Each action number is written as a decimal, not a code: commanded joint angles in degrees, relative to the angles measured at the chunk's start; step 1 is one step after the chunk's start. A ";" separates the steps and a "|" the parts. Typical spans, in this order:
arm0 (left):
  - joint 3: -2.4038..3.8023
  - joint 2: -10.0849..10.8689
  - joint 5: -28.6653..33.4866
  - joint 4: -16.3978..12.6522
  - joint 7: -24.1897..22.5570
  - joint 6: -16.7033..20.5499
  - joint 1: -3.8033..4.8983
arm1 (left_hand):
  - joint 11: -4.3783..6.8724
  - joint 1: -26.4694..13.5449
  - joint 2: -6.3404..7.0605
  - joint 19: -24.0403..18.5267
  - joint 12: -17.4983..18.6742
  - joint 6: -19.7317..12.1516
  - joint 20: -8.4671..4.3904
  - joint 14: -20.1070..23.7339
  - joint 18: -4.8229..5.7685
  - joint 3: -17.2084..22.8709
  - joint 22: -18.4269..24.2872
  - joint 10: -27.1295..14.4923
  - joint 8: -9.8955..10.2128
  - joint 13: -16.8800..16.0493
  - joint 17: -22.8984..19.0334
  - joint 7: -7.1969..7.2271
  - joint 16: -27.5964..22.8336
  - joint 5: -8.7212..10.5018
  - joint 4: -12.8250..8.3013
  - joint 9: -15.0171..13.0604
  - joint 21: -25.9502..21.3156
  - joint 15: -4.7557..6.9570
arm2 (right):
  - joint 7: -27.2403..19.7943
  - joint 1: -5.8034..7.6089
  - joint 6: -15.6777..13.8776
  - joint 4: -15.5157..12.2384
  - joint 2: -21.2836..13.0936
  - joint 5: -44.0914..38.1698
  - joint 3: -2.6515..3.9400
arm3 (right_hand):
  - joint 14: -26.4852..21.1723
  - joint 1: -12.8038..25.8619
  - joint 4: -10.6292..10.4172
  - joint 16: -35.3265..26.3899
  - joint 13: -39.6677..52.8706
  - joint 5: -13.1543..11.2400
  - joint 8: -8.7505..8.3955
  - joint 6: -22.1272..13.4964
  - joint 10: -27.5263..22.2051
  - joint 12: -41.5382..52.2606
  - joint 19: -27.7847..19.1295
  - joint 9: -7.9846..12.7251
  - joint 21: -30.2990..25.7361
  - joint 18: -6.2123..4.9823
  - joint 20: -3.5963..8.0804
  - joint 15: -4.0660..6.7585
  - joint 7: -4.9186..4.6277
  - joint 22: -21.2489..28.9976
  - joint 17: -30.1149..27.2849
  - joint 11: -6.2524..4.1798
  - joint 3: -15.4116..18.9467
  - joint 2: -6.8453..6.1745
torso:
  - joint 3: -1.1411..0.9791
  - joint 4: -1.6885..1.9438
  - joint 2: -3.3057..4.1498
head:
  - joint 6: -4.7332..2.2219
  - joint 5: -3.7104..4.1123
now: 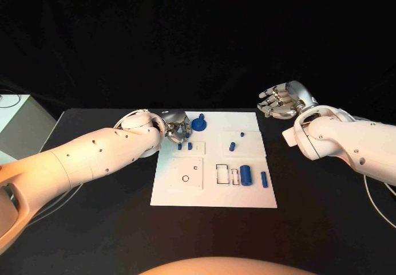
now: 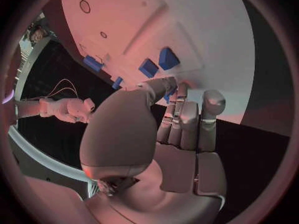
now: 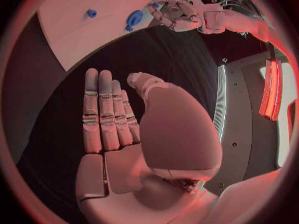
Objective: Assemble the parts on the task board
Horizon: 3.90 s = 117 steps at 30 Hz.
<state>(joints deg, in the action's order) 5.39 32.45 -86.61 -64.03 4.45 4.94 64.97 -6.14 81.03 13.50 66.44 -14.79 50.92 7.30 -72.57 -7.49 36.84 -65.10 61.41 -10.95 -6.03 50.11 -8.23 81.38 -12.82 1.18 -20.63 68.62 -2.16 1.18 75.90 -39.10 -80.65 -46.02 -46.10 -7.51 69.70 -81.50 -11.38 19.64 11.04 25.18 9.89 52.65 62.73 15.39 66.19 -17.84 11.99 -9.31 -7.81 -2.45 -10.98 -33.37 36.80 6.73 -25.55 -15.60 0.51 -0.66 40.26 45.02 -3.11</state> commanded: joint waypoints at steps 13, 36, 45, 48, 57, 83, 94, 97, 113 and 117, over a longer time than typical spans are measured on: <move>-0.01 0.61 -0.35 -0.72 0.99 0.08 -0.10 | -0.26 -0.08 0.18 -0.08 -0.18 -0.45 0.53 0.64 0.13 -0.19 0.19 -1.02 0.42 -0.47 -0.64 0.12 -0.39 0.18 -0.48 0.07 0.13 -0.14 | -0.30 -0.10 1.13 0.06 -0.07 -0.22 0.01 | 0.06 0.68 0.43 -0.38 -0.26 -0.01 -0.22 0.01 0.17 -0.33 0.03 0.09 -0.36 -0.92 -0.26 -0.23 -0.39 0.21 -0.10 0.22 0.08 -0.10 | -0.04 0.07 0.01 | 0.11 0.13; 0.25 1.45 -0.70 -1.09 1.91 1.60 -0.10 | -0.79 0.28 -0.25 -0.46 -3.51 -1.74 0.94 1.34 0.02 -0.89 0.59 -4.75 1.05 -2.78 -2.39 1.31 -0.75 0.16 -1.01 0.31 -0.13 -0.61 | 0.64 -0.39 3.26 0.38 -0.04 -0.73 0.01 | -0.04 0.71 0.72 -0.96 -1.02 -0.19 -0.29 0.07 -0.49 -1.06 -0.03 0.18 -0.78 -0.90 -0.38 -0.39 -0.55 0.64 -0.19 0.47 0.08 -0.10 | -0.02 0.02 0.03 | -0.07 0.16; 1.79 1.99 1.32 -0.29 1.30 5.40 -0.13 | -1.34 -0.17 -0.29 -1.92 -4.68 -3.73 1.31 3.01 -0.40 -1.24 2.22 -7.64 1.92 -3.38 -6.05 0.88 -1.74 0.06 -0.48 0.74 -1.54 -1.02 | 1.55 -0.58 11.23 1.43 0.32 -7.46 0.01 | 13.54 -0.94 4.37 7.26 -5.24 -3.91 -0.42 2.27 0.47 -3.45 10.49 0.69 7.76 -1.01 2.87 2.58 0.85 -4.33 4.72 -0.99 0.21 0.89 | 0.05 0.05 -0.08 | -0.52 0.63; 3.27 2.76 7.79 -0.28 0.08 7.52 -0.30 | -1.48 -0.25 -0.46 -7.24 -5.48 -1.84 1.36 8.35 -1.87 -0.89 7.77 -8.67 0.73 -3.43 -15.94 -1.05 -5.59 0.07 -0.01 0.37 -6.64 -1.06 | 1.76 -0.63 14.56 2.08 0.64 -12.79 0.00 | 15.21 -0.51 4.72 14.32 -6.77 -4.74 -0.68 3.21 2.05 -4.50 11.83 0.91 11.35 -0.81 3.32 2.93 1.37 -7.50 9.85 -1.43 -1.73 0.66 | 0.05 0.05 -0.11 | -0.98 1.28; 6.07 9.19 46.13 -5.48 -15.54 6.52 -2.38 | -1.89 0.26 -1.91 -13.70 -9.58 -1.88 1.28 13.97 -3.16 -1.71 15.39 -11.36 -0.72 -3.72 -25.74 -3.21 -15.17 0.13 -0.18 0.45 -14.96 -1.20 | 4.03 -1.22 19.70 3.89 2.39 -32.63 -0.22 | 15.94 0.37 5.13 31.92 -7.30 -5.62 -0.76 4.15 3.12 -6.57 14.36 0.69 28.51 1.32 3.33 2.87 1.77 -21.28 22.31 -1.62 -3.79 -0.17 | 0.11 0.03 -0.14 | -2.15 3.09; 13.80 20.66 74.63 -23.94 -25.59 -0.49 -12.99 | -0.58 -0.44 -2.35 -15.96 3.64 4.22 2.09 15.85 -2.86 -7.47 29.18 3.57 -2.94 2.14 -33.59 -1.60 -41.95 0.22 3.12 0.79 -35.48 -1.55 | 11.89 -4.08 20.85 7.84 7.73 -48.67 -0.56 | 17.13 1.22 5.30 46.76 -7.29 -7.42 -0.65 5.48 0.71 -9.76 16.81 0.19 42.96 3.19 2.73 2.45 2.09 -32.61 32.00 -1.32 -3.23 -0.62 | 0.39 0.74 0.23 | -2.66 4.24; 14.38 21.13 75.03 -24.49 -25.58 0.35 -13.61 | -0.85 -0.29 -2.26 -15.47 4.66 3.91 2.07 15.08 -2.87 -7.69 29.34 3.58 -2.56 2.14 -33.27 -2.08 -42.78 0.20 2.97 0.97 -35.66 -1.61 | 11.85 -4.89 20.63 8.95 8.82 -48.53 -0.59 | 17.30 1.41 4.78 49.57 -7.14 -7.56 -0.19 6.82 2.21 -9.24 17.32 -0.14 46.24 3.59 2.76 2.62 2.42 -35.17 33.66 -1.63 -3.95 0.13 | 0.37 0.60 0.16 | -2.39 4.48; 14.41 21.16 75.06 -24.64 -25.48 0.48 -13.64 | -0.92 -0.30 -2.23 -15.38 4.81 3.79 2.08 14.94 -2.86 -7.77 29.35 3.57 -2.45 2.12 -33.17 -2.20 -42.86 0.20 2.96 1.02 -35.67 -1.64 | 11.87 -5.12 20.41 9.41 9.16 -48.47 -0.59 | 17.28 1.40 4.73 49.59 -7.14 -7.61 -0.18 6.86 2.27 -9.24 17.31 -0.16 46.27 3.58 2.77 2.63 2.43 -35.22 33.61 -1.65 -4.08 0.23 | 0.35 0.67 0.16 | -2.38 4.61; 14.45 21.39 75.10 -25.12 -25.05 0.74 -13.66 | -1.00 -0.26 -2.21 -15.17 5.02 3.57 2.07 14.65 -2.87 -7.91 29.35 3.61 -2.25 2.07 -32.94 -2.34 -42.93 0.19 2.91 1.12 -35.66 -1.65 | 11.38 -5.91 20.30 11.57 11.24 -47.75 -0.64 | 17.03 1.22 4.42 50.55 -7.21 -10.77 -0.30 7.07 2.54 -9.44 17.09 -0.26 46.95 3.61 2.72 2.60 2.37 -36.04 33.72 -1.63 -6.22 0.70 | 0.38 0.60 0.16 | -2.08 4.89; 14.46 21.43 75.09 -25.13 -24.94 0.71 -13.66 | -1.00 -0.26 -2.21 -15.17 5.02 3.57 2.07 14.65 -2.87 -7.91 29.35 3.61 -2.25 2.07 -32.94 -2.34 -42.93 0.19 2.91 1.12 -35.66 -1.65 | 11.24 -5.99 20.10 11.60 11.38 -47.47 -0.65 | 17.01 1.31 4.33 50.76 -7.16 -10.72 -0.25 7.20 2.90 -9.31 17.11 -0.32 47.27 3.66 2.71 2.61 2.39 -36.32 33.78 -1.68 -6.59 0.84 | 0.38 0.60 0.10 | -2.06 4.88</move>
<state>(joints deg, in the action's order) 19.79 53.89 -11.98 -88.94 -19.96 5.88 51.34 -6.96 80.20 11.32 50.90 -10.13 54.47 9.54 -57.55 -9.74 29.33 -35.84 64.73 -13.39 -3.95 17.12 -10.34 38.71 -12.82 4.11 -19.59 33.16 -3.69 12.89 70.33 -19.81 -69.01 -34.94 -93.60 -7.95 83.93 -80.16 -7.13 70.15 3.92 14.62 9.51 59.42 65.32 6.24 83.09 -18.11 59.00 -6.64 -5.23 0.32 -8.58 -69.67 70.54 5.01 -31.87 -15.45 0.88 -0.03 40.40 42.92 1.81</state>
